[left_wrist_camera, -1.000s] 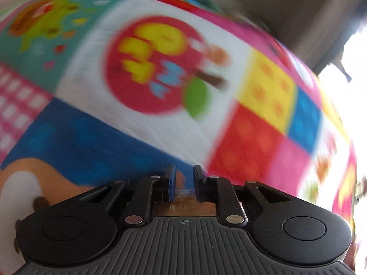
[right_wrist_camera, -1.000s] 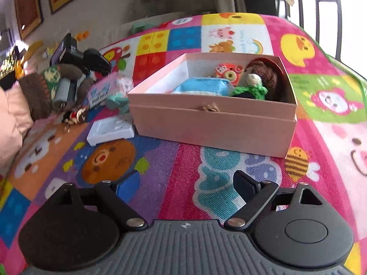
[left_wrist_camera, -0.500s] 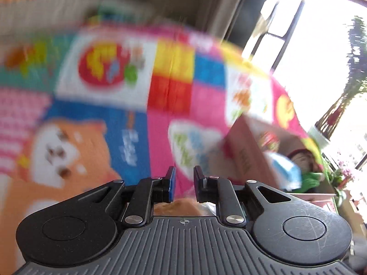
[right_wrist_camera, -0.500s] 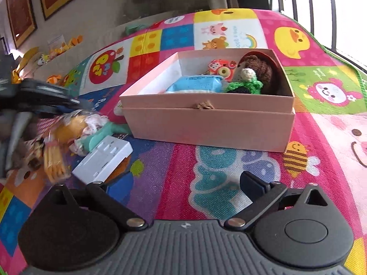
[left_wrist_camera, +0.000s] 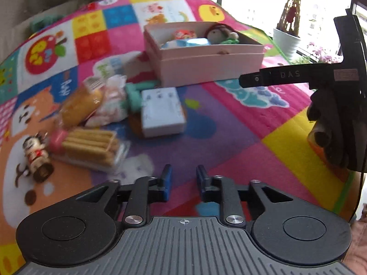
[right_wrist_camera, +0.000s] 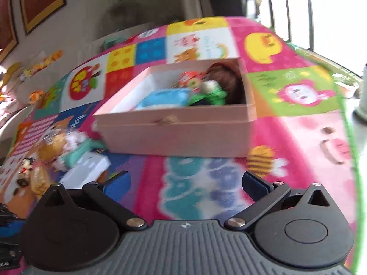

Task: Organize objects
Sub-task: 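Grasp the white card reader with the left gripper and lift it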

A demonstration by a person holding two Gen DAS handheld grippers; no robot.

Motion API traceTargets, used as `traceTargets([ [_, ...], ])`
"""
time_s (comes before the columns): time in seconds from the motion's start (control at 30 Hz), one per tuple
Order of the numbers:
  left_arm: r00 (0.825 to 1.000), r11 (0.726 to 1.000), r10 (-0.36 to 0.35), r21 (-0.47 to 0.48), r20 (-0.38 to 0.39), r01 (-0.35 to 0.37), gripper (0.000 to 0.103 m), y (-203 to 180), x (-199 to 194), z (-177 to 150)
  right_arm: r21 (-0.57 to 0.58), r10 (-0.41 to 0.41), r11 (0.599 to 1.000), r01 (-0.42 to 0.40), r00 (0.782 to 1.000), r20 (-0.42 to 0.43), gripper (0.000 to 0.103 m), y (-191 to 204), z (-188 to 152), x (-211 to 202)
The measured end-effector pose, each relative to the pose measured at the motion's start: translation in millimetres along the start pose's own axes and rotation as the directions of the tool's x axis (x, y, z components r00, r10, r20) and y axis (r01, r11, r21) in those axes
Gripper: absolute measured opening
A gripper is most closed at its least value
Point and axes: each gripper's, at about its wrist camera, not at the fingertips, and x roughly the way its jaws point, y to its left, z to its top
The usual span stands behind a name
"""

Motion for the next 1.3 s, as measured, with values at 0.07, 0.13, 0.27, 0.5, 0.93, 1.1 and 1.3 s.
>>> traceTargets([
  [0.07,0.999,0.999,-0.045,-0.019,-0.004,0.045,0.050,-4,6,5,0.034,-0.031,0.999,0.031,1.000,-0.006,0.103,-14,-1,-1],
  [0.13,0.999,0.999,-0.053,0.006,-0.009,0.053,0.058,-13,13,9,0.089,-0.036,0.995,0.038,0.999,-0.026,0.103,-27,-3,1],
  [0.27,0.998,0.998,-0.051,-0.031,0.030,0.052,0.058,-20,14,16,0.134,-0.025,0.991,0.028,0.999,-0.026,0.103,-36,-3,2],
  [0.5,0.976,0.983,0.155,-0.118,0.150,-0.138,0.058,3,8,43,0.096,-0.032,0.995,0.035,0.999,-0.031,0.103,-28,-4,6],
  [0.93,0.988,0.970,0.146,-0.206,0.056,-0.131,0.057,22,71,65,0.068,-0.045,0.997,0.048,0.998,-0.045,0.103,-24,-5,8],
  [1.1,0.991,0.983,0.109,-0.154,0.079,-0.096,0.053,9,52,43,0.041,-0.041,0.998,0.044,0.997,-0.069,0.103,-22,-3,9],
  [1.3,0.998,0.995,-0.022,-0.101,0.054,0.028,0.053,2,-2,-10,-0.088,-0.049,0.995,0.038,0.991,-0.126,0.103,3,0,15],
])
